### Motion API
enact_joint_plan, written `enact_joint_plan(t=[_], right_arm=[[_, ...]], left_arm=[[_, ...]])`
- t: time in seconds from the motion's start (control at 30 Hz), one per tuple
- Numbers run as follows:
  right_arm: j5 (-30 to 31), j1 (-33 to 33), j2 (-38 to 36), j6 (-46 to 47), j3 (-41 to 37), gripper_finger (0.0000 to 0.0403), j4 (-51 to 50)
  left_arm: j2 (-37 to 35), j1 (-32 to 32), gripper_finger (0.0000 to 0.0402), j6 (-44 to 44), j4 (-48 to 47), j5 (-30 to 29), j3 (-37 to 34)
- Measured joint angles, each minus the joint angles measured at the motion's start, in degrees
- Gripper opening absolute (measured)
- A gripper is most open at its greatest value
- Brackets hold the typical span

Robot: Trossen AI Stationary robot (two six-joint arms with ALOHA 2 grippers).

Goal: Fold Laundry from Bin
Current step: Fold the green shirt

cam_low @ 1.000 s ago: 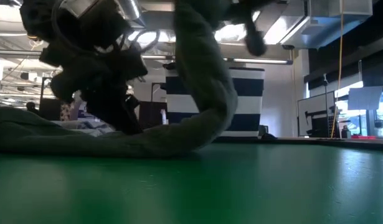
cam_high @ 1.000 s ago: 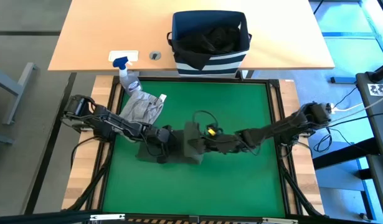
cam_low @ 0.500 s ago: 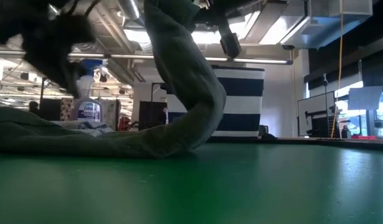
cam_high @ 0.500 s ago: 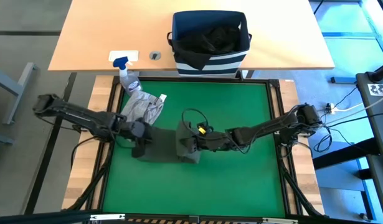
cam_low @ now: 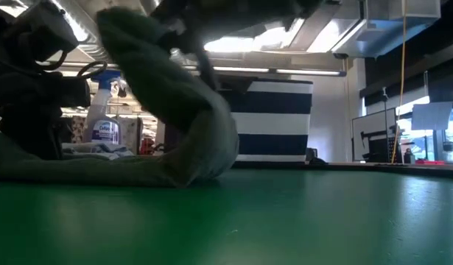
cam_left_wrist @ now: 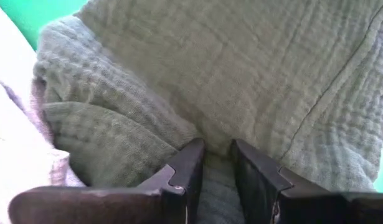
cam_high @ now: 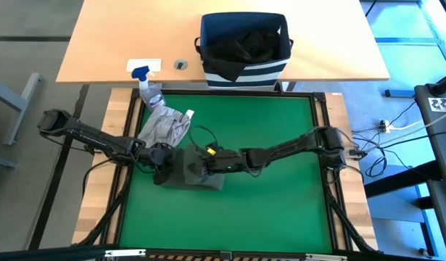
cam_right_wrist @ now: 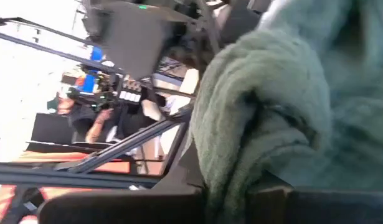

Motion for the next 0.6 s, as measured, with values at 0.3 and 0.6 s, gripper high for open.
enact_joint_plan(t=[0.3, 0.6], right_arm=[[-1.52, -2.11, 9.81, -1.55, 9.69, 0.0014, -1.04], [-1.26, -1.89, 12.77, -1.05, 11.45, 0.0017, -0.22]], left_arm=[[-0.04, -0.02, 0.0087, 1.46, 0.51, -0.28, -0.02], [-0.02, 0.0, 0.0087, 1.61, -6.1, 2.95, 4.88]])
